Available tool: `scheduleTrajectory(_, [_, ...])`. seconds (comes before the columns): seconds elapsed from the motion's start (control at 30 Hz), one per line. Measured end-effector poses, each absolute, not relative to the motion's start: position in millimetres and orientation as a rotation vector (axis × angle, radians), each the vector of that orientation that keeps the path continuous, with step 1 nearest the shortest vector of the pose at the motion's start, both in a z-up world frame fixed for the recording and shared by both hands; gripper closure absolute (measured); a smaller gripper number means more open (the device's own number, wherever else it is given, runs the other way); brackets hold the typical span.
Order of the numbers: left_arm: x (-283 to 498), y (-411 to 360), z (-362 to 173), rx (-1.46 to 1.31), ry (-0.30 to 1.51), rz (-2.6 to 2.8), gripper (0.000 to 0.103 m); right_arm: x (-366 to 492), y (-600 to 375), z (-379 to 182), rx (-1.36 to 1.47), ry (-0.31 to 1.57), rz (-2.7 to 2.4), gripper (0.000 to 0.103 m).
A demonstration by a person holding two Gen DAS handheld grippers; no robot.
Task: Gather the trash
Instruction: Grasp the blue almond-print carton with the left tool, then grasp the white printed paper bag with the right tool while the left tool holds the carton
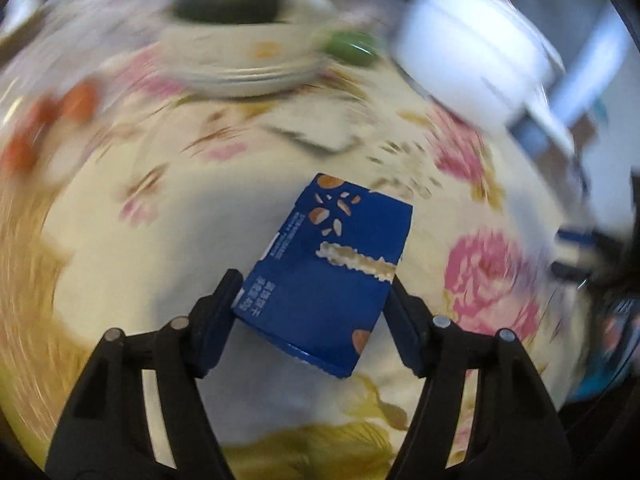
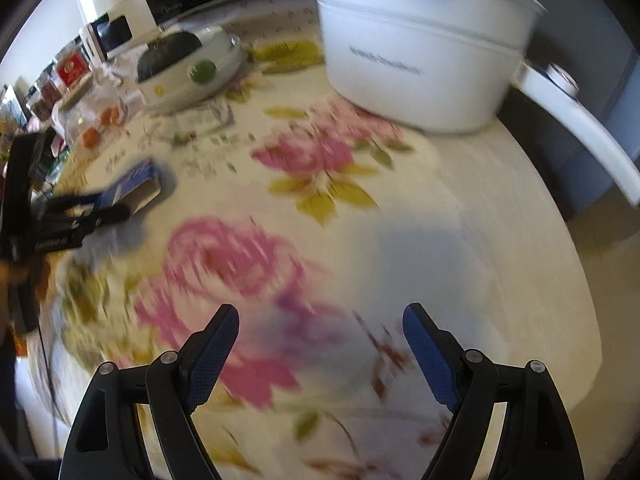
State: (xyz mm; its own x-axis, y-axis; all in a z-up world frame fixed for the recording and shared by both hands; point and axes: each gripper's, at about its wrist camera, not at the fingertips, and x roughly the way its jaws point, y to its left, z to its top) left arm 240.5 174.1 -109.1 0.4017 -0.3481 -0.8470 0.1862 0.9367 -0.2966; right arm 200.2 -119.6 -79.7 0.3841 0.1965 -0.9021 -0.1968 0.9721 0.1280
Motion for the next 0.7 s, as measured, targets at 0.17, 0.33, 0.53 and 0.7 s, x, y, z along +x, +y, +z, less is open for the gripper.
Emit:
scheduleTrajectory(0.17, [211.9,199.5,-99.5,-0.242,1.056,-0.235,0.033,230.4,-70.2,-75.7,-0.038,1.079,0.348,0.015])
scheduleTrajectory(0.33, [204.2,217.2,-89.3,-0.228,1.001,-0.178,0.033,271.6,-19.1,-73.2,-0.075,1.04,0.419,0.013])
scheduleTrajectory(0.53, [208.4,246.9,-90.5,-0.329,0.99,-0.163,0.033,312.3,26.1,-82.0,-0.105,1.006,0.452,0.011])
scheduleTrajectory(0.7, [207.6,263.8,-96.6,-0.381,0.993,-0.143,0.033,331.4,55.2,-95.8,-0.192,0.998,0.467,0.008])
